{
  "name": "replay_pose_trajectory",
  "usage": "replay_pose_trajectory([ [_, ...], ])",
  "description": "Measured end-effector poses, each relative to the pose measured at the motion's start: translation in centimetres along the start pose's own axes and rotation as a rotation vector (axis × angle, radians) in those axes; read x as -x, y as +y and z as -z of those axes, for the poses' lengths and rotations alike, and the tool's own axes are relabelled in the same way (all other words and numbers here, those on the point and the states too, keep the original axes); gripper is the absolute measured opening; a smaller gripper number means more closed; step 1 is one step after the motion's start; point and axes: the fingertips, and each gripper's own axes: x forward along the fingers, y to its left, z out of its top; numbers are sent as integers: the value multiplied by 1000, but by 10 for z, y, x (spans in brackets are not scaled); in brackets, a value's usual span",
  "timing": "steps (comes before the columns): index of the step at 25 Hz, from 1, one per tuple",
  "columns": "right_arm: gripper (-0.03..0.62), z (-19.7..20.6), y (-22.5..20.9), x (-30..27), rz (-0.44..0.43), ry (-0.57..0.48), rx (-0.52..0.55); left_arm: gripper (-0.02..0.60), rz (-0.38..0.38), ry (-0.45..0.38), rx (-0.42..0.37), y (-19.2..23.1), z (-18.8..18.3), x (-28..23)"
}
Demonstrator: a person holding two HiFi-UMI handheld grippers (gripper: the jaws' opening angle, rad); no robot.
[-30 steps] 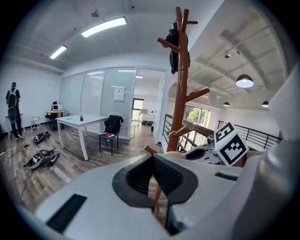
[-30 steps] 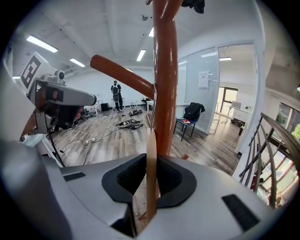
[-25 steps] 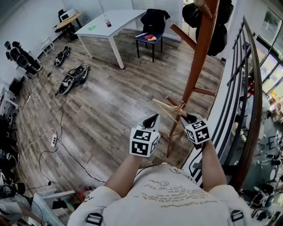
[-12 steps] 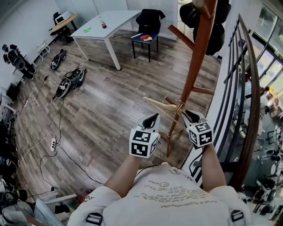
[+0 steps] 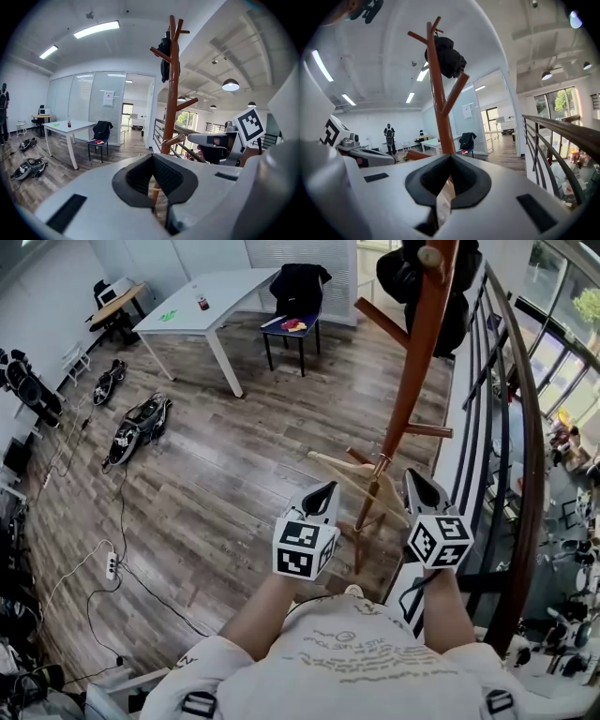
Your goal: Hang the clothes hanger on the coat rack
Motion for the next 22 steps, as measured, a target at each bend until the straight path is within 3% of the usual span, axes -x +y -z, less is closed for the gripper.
replay_pose_trajectory([
  [3,2,-18,19,14,32,-97,-28,3,15,-9,-10,4,-4,8],
  [6,0,-20,39,22,77,-143,14,3,22,-15,-15,10,-5,18],
  [22,0,-4,76,26,113,-110,39,3,31,-14,-5,35,-2,47],
])
